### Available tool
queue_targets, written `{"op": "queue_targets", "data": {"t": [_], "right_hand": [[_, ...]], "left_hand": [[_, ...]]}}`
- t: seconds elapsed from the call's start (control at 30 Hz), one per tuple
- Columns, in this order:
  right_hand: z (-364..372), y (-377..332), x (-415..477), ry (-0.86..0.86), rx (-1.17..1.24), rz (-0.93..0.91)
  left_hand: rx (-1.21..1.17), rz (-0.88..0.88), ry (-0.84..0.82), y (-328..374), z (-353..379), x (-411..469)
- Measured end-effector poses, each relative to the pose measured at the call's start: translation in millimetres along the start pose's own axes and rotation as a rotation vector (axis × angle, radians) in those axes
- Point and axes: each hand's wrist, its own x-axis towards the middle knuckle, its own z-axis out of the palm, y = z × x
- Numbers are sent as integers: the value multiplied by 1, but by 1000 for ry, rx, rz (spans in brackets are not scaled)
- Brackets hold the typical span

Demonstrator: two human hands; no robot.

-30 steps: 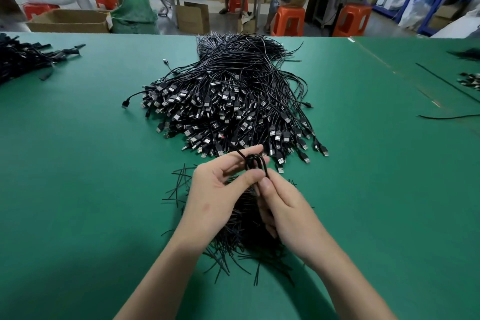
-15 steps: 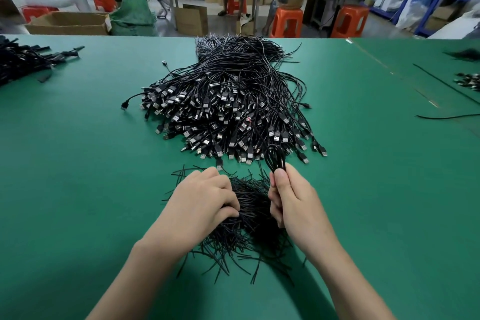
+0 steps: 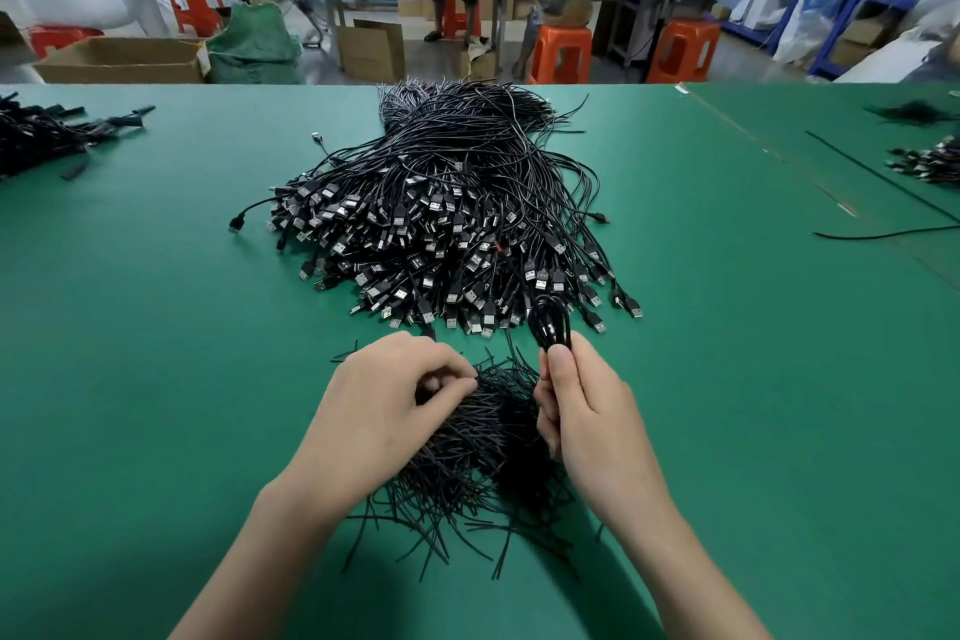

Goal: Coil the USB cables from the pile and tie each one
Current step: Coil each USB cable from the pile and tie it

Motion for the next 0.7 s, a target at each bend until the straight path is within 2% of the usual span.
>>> {"op": "queue_targets", "data": {"t": [0.17, 0.23, 0.47, 0.6, 0.7], "right_hand": [[10, -1, -1, -2, -132, -103], [9, -2, 3, 38, -194, -136], [7, -13, 15, 97, -231, -144], [6, -25, 19, 121, -175, -125], [6, -34, 16, 81, -80, -99]], "left_hand": [[-904, -309, -92, 20, 5, 16], [-1053, -349, -95, 26, 6, 21], [-1124, -326, -142, 24, 12, 36], [-1101, -192, -176, 23, 6, 37], [-1003, -57, -104, 21, 4, 42]]}}
